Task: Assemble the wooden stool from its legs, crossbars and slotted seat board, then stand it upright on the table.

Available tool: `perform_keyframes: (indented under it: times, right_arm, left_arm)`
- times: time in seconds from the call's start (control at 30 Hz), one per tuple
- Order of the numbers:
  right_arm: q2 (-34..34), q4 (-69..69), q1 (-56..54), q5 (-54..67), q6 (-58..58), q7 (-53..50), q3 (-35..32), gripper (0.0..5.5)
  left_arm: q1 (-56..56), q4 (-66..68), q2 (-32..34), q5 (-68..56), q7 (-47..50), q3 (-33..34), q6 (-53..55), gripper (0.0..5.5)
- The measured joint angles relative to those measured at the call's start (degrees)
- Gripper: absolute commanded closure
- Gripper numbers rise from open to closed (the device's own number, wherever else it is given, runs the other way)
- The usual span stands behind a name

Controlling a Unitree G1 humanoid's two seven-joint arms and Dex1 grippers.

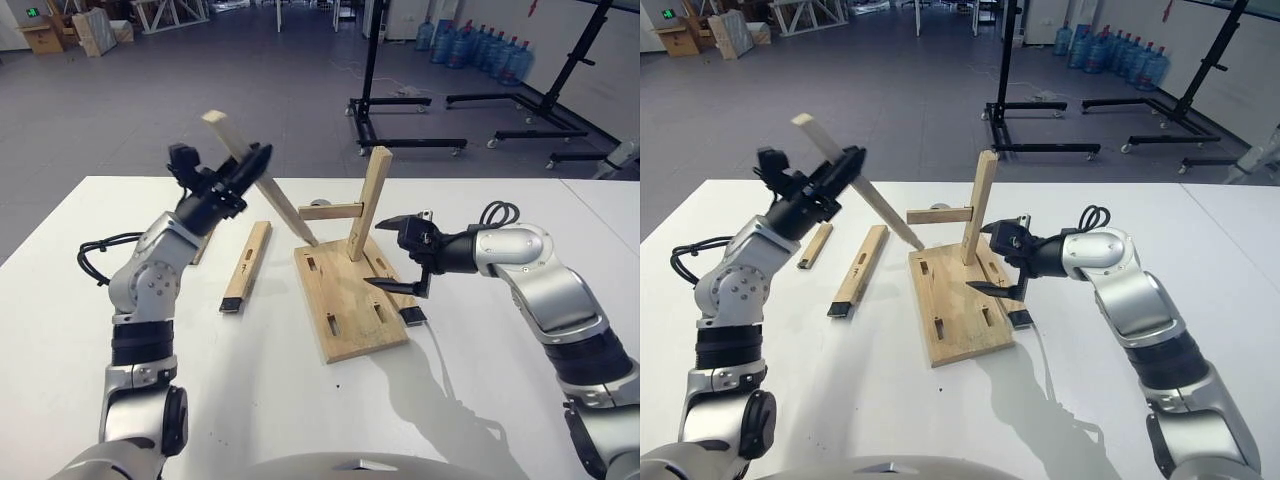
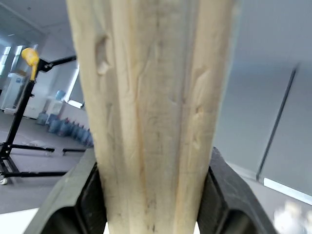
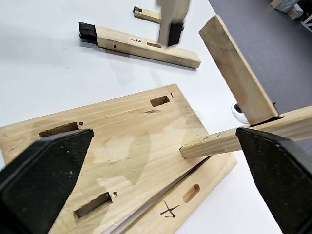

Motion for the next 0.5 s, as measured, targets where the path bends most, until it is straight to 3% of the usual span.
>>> perform_keyframes:
  times: [0.17,0.5]
  right_arm:
    - [0.52,-0.27,0.58,1.01,1.05,-1.3,0.08,0.1]
    - [1.89,0.1,0.82,1.41,1.2,-2.92,2.18,0.1]
  left_arm:
    - [-1.98,11.08,0.72,-1.8,-5.38,2.34,2.29,3.48]
    - [-7.87,30.78,0.41,7.54,-17.14,-1.72,-2.8,3.48]
